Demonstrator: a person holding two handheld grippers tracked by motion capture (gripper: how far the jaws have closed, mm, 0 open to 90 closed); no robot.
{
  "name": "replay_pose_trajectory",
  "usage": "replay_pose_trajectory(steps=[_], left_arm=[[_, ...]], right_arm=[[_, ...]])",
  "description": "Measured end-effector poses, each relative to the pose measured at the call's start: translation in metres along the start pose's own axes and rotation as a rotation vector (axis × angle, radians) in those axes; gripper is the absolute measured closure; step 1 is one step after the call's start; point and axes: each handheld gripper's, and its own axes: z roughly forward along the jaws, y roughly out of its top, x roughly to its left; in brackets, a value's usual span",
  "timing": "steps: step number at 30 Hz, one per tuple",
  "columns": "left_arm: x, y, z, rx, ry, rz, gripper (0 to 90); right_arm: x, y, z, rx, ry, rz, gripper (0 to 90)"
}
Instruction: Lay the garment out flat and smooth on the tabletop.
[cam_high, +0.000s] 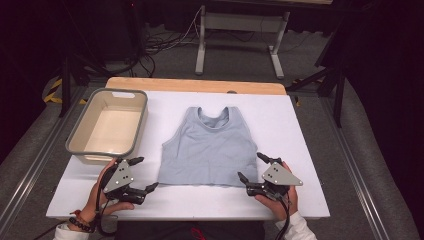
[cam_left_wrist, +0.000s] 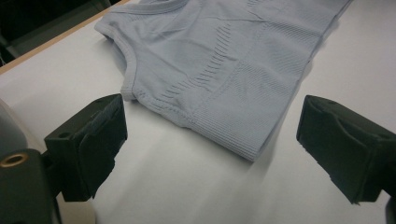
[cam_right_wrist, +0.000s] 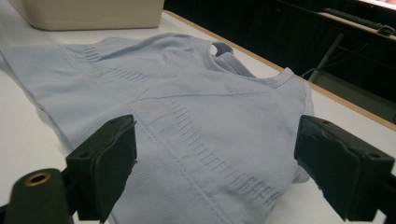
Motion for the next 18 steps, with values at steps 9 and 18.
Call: replay_pose_trajectory(steps=[9, 18], left_arm=[[-0.004, 0.002, 0.006, 0.024, -0.010, 0.010, 9.4], [-0.010, 0.012, 0.010, 0.029, -0.012, 0.042, 12.7]], right_arm=[[-0.002, -0.001, -0.002, 0.004, 0.003, 0.022, 14.3], [0.005, 0.003, 0.000, 0.028, 0.027, 0.048, 17.0]])
